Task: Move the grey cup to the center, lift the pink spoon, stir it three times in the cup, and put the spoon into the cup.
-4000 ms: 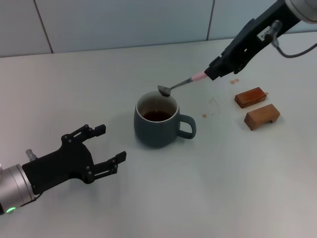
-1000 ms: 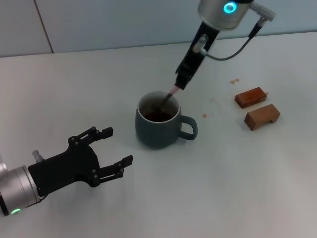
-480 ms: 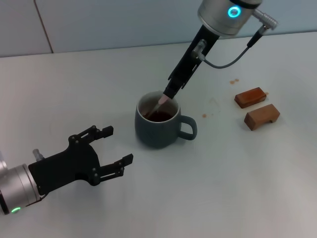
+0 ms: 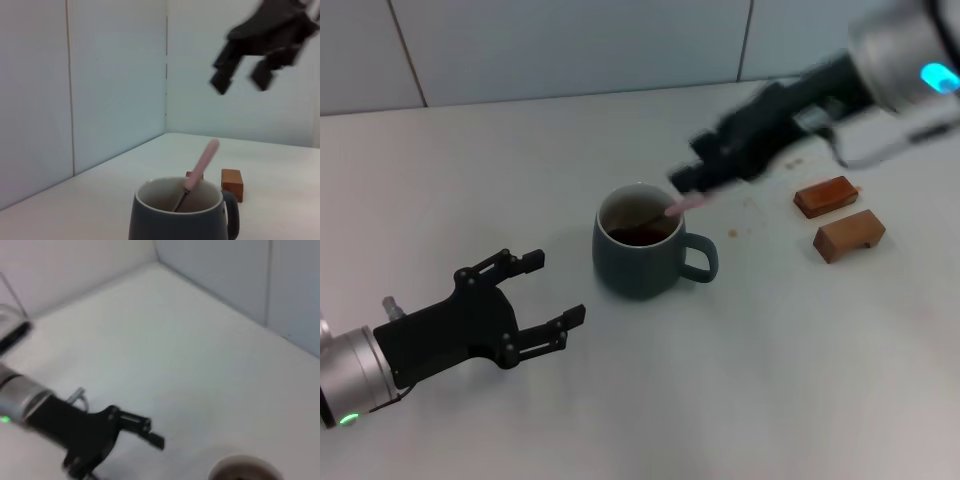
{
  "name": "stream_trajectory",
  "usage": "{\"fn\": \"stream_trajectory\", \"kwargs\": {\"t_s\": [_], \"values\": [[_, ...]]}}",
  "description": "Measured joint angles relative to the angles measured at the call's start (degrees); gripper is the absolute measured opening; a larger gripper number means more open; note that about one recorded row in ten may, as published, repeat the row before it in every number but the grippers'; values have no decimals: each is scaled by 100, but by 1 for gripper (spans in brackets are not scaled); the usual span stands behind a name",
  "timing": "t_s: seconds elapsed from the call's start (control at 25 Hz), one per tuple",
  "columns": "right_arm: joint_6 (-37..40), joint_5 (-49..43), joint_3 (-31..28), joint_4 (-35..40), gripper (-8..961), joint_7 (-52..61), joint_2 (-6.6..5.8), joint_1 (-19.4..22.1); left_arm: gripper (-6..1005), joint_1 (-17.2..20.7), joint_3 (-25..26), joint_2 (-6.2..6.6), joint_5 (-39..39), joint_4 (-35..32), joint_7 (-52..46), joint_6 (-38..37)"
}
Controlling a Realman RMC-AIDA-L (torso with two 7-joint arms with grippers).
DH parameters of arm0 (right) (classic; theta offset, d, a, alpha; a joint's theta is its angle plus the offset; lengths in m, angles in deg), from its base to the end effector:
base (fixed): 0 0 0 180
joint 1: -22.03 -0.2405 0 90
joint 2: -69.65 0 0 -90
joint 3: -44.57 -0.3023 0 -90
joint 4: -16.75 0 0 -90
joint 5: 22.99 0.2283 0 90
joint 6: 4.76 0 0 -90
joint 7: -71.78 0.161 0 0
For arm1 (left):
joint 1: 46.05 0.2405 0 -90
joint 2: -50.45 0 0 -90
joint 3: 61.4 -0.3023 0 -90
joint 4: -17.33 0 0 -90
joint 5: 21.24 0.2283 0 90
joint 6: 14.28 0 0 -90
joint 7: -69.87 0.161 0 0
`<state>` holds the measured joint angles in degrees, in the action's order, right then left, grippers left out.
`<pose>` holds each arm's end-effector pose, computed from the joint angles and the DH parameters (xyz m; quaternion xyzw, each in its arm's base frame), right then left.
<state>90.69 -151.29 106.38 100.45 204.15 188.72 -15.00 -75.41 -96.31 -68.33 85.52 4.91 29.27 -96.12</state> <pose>0.1476 0.4075 0.0203 -0.9639 0.2272 0.0378 0.1332 -0.3284 0.3343 -0.0979 -0.9287 -0.1118 -0.2799 0.2158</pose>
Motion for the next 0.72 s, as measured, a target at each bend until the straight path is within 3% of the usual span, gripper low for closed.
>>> {"fn": "stream_trajectory", "kwargs": {"t_s": [0.04,0.08,0.12,0.28,0.36,0.44,0.52,0.72], "values": [[-46,301,-1,141,439,-304,10,387,854,0,1,3,1,-6,-13,1],[-195,933,-3,224,464,-968,10,1097,854,0,1,3,1,-6,-13,1],[-195,933,-3,224,489,-968,10,1097,854,0,1,3,1,-8,-16,1],[-672,2186,-13,-313,645,-2927,12,2526,854,3,1,4,1,-8,-17,7],[-686,2361,-13,-508,733,-3277,15,2713,854,3,2,3,1,5,-18,24],[-700,2686,-129,-1068,752,-3924,20,2914,854,2,1,0,2,8,-18,27],[-722,3035,-510,-2005,770,-4726,18,2905,854,-3,0,-3,2,27,-18,47],[-740,3109,-942,-2771,789,-5275,7,2742,855,0,-11,-5,2,44,-18,51]]}}
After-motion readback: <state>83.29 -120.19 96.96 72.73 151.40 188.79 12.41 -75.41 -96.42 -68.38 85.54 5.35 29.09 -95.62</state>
